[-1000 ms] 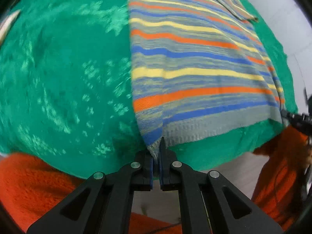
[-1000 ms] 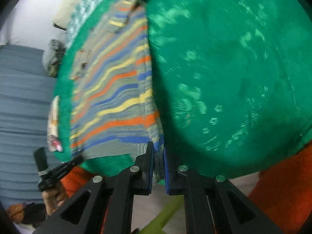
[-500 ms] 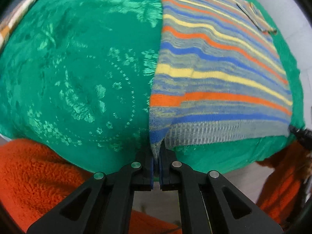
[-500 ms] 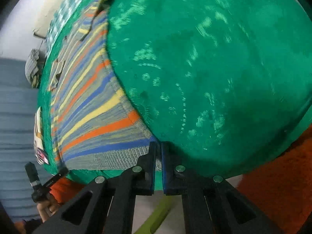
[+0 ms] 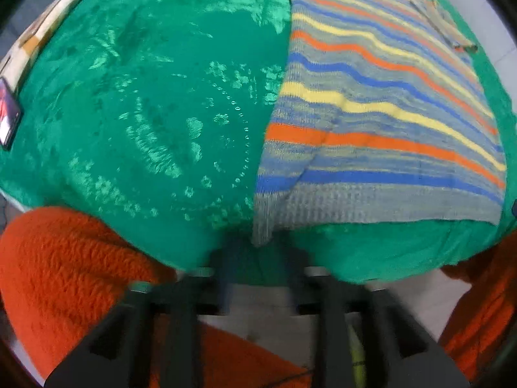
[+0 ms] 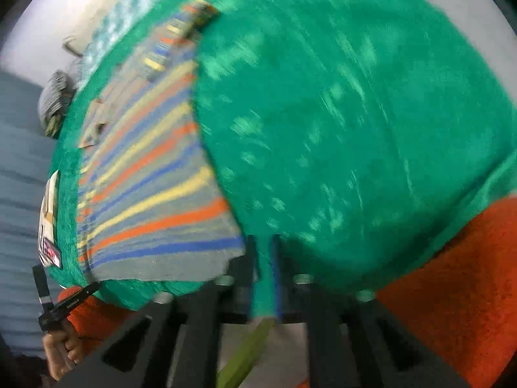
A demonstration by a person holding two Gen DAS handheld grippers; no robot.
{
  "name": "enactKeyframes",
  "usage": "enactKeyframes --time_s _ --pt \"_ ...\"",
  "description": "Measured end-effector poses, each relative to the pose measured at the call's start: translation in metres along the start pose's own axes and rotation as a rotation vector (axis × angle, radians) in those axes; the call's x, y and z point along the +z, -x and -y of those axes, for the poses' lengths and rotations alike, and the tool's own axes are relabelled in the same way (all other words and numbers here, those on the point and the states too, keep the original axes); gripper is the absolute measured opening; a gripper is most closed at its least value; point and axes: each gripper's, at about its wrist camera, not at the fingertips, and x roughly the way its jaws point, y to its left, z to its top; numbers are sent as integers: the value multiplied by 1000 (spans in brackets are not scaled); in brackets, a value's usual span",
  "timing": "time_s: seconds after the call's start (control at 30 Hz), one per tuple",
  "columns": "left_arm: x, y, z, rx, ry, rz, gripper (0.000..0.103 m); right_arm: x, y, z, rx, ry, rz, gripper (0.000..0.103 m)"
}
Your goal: Fold small clothes
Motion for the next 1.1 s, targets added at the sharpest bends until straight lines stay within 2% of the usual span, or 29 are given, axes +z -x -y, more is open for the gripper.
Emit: enactKeyframes --time_s 0.03,0.07,0.1,0.17,0.2,0.27,0.33,0.4,0.47,0.57,0.6,0.63,0.7,0.77,0.9,1.1 --pt "-3 8 -3 -4 25 30 72 0 8 -7 -22 33 44 44" --pt "-4 24 -8 -12 66 104 79 -2 16 -12 -40 57 96 57" --pt "-3 34 -12 -25 83 159 82 -4 27 -16 -68 80 176 60" --pt "9 52 -19 -32 113 263 94 -7 40 -19 -106 87 281 60" --pt "23 59 -24 -22 138 317 97 -8 44 -20 -110 83 316 61" --pt "52 61 -33 -16 158 411 99 -8 50 -21 -102 79 381 65" --pt "93 47 -43 36 166 485 99 -6 48 -26 -104 91 414 66" --pt "132 26 -51 96 175 500 99 -4 44 -27 -95 100 411 66" --pt "156 3 -56 152 177 472 99 -6 42 -29 -93 114 405 66" --pt "179 -43 -66 156 138 317 103 -14 46 -34 -100 148 407 66" --pt "177 -51 -72 119 135 353 103 -16 46 -36 -102 162 407 66" --pt "166 -47 -77 100 128 449 103 -17 42 -42 -105 171 405 66" --pt "157 -48 -83 72 121 508 103 -19 40 -45 -108 186 401 66" --pt "153 -46 -85 50 116 520 103 -19 35 -48 -104 195 389 66" --pt "147 -46 -83 89 101 524 103 -16 26 -52 -91 210 366 66" --pt "157 -49 -81 80 105 523 103 -18 23 -58 -79 246 364 66"
